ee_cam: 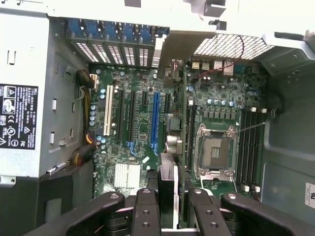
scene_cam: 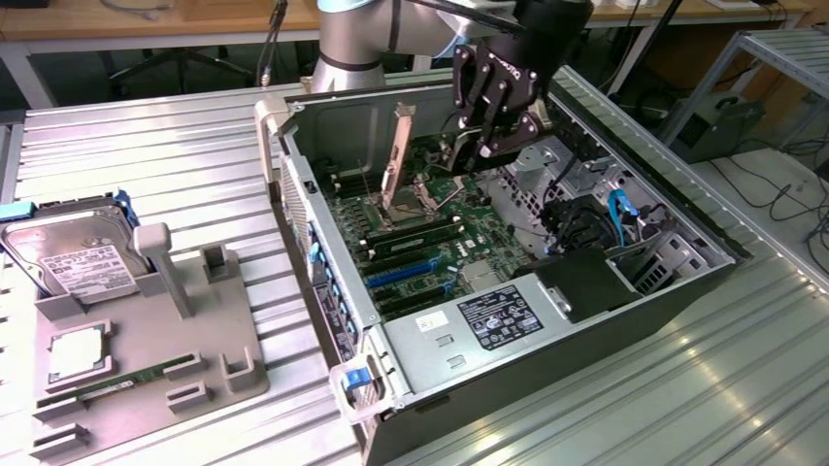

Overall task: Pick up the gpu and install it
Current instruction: 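Insert the gpu into the slot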

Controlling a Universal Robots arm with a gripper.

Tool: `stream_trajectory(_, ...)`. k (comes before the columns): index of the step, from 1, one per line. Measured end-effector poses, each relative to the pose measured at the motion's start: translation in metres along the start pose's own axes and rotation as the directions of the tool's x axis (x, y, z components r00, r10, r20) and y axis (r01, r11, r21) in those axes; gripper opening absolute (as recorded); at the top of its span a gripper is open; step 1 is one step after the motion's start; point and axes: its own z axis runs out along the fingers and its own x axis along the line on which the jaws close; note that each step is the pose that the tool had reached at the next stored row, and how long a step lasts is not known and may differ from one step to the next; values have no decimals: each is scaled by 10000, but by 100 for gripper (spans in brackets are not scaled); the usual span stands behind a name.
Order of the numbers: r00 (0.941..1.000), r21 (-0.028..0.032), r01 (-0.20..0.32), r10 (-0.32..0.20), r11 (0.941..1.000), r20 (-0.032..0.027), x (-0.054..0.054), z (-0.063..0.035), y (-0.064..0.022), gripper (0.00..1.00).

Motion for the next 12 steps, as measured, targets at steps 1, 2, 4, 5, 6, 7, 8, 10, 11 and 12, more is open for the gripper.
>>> stream_trajectory(1,10000,-2,0,0,10000,-1,1,16,-1,28)
stream_trajectory(2,10000,-7,0,0,10000,-1,2,31,-3,28)
stream_trajectory(4,10000,-17,1,-1,10000,-1,4,52,-10,28)
stream_trajectory(5,10000,-48,0,0,10000,1,5,56,-24,28)
stream_trajectory(6,10000,-71,-3,3,10000,2,6,60,-28,28)
stream_trajectory(7,10000,-70,-3,3,10000,3,6,67,-28,28)
stream_trajectory(8,10000,-71,-3,3,10000,2,7,69,-29,28)
stream_trajectory(10,10000,-71,-3,3,10000,3,7,77,-29,28)
stream_trajectory(11,10000,-71,-3,3,10000,3,7,83,-30,28)
stream_trajectory(12,10000,-71,-4,4,10000,3,8,89,-30,28)
